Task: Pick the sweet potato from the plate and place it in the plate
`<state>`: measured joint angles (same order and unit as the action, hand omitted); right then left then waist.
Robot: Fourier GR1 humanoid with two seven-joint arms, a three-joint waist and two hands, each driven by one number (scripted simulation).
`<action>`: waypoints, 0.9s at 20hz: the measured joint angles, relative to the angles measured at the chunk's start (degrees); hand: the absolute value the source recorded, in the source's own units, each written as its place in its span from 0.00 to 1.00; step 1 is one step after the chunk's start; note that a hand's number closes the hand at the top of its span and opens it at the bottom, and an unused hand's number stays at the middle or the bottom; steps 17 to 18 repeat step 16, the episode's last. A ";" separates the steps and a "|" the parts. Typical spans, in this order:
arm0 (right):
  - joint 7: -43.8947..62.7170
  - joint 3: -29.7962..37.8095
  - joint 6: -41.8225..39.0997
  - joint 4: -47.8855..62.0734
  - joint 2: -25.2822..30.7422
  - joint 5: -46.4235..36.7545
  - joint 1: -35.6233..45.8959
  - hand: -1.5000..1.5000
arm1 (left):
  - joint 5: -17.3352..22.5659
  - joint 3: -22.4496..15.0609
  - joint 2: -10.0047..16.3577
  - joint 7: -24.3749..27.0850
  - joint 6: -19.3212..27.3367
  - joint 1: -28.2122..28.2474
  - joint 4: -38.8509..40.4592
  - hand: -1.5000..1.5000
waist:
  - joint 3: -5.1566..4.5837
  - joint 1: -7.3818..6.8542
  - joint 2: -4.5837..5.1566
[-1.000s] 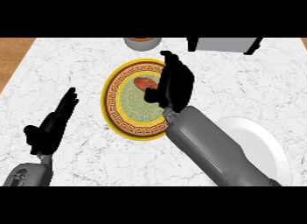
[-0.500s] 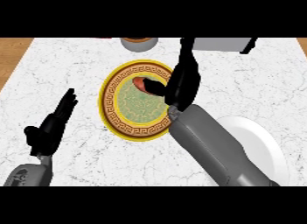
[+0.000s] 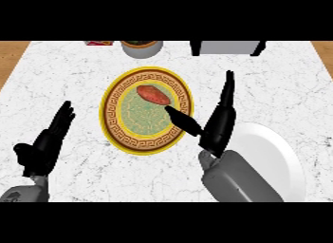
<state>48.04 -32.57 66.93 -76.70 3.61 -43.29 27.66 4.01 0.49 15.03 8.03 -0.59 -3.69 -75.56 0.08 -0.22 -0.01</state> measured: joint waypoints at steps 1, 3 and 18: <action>-2.19 -1.13 1.01 -1.70 1.21 1.84 -2.14 0.00 | -0.05 0.07 0.02 -0.02 -0.09 -0.02 -0.20 0.50 | 0.00 0.01 0.02; -5.84 -3.47 2.41 -6.23 4.44 5.04 -6.96 0.00 | 0.16 0.63 0.29 -0.13 -0.46 -0.55 0.19 0.50 | 0.00 0.18 0.04; -36.05 -8.95 6.19 -14.97 16.44 32.62 -22.40 0.00 | -1.40 1.50 -1.28 0.01 -0.79 -0.56 0.08 0.50 | 0.03 0.03 0.11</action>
